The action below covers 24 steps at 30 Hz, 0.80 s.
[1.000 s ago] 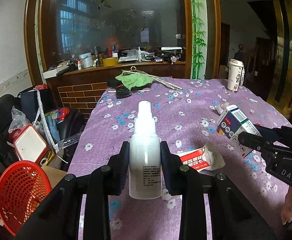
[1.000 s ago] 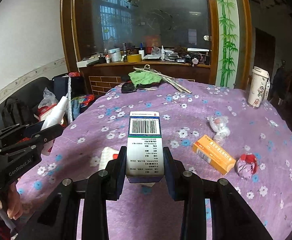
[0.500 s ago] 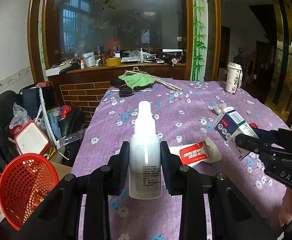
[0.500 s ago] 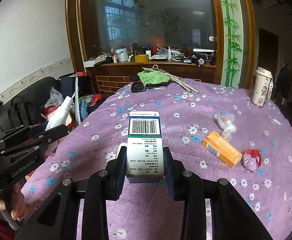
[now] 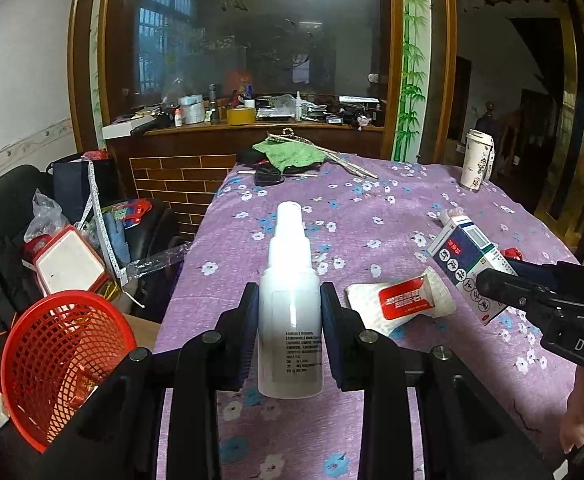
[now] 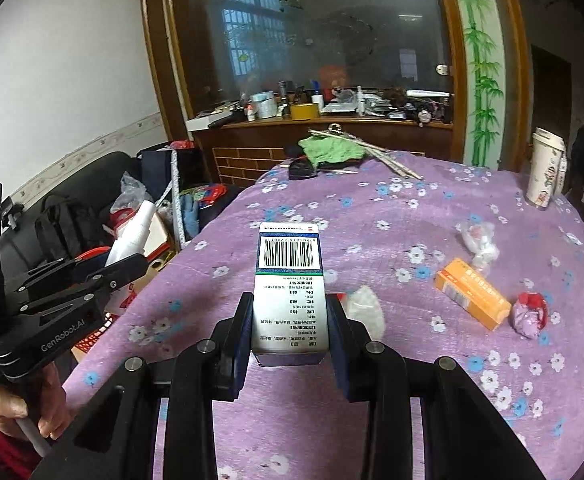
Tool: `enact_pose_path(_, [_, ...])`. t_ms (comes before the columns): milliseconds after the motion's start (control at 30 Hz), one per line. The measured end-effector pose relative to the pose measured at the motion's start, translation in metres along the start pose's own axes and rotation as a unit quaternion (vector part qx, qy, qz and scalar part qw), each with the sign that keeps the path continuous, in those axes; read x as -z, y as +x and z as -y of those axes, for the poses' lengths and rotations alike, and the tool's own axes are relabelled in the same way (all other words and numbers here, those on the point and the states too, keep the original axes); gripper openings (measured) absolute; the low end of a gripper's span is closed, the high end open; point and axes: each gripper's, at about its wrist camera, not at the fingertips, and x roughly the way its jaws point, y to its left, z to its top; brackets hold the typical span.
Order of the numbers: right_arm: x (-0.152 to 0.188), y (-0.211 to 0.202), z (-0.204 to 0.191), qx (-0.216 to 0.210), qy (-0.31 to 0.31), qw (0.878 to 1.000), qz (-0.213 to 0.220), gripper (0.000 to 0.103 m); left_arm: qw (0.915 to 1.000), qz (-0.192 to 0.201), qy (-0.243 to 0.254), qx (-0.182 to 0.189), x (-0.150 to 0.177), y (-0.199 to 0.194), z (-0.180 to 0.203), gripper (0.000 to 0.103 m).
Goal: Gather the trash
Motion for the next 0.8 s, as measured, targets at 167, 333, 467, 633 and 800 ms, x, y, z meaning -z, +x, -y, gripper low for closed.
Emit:
enact_pose_path(167, [-0.007, 0.011, -0.024, -0.023, -0.017, 1.000, -0.010, 0.037, 0.9998, 0.002, -0.008, -0.015, 0.002, -0.007, -0.017, 0.029])
enact_pose_path(333, [-0.013, 0.021, -0.050, -0.043, -0.040, 0.998, -0.018, 0.037, 0.9988, 0.000, -0.021, -0.043, 0.007, -0.017, -0.042, 0.029])
enact_pose_path(467, [-0.018, 0.029, -0.074, -0.061, -0.058, 0.996, -0.024, 0.037, 0.9973, 0.001, -0.035, -0.064, 0.011, -0.026, -0.066, 0.029])
enact_pose_path(633, [-0.020, 0.042, -0.107, -0.086, -0.083, 0.992, -0.037, 0.037, 0.9946, 0.003, -0.056, -0.087, 0.017, -0.035, -0.097, 0.029])
enact_pose_path(800, [-0.019, 0.055, -0.139, -0.104, -0.108, 0.987, -0.052, 0.037, 0.9911, 0.000, -0.080, -0.107, 0.026, -0.037, -0.127, 0.029])
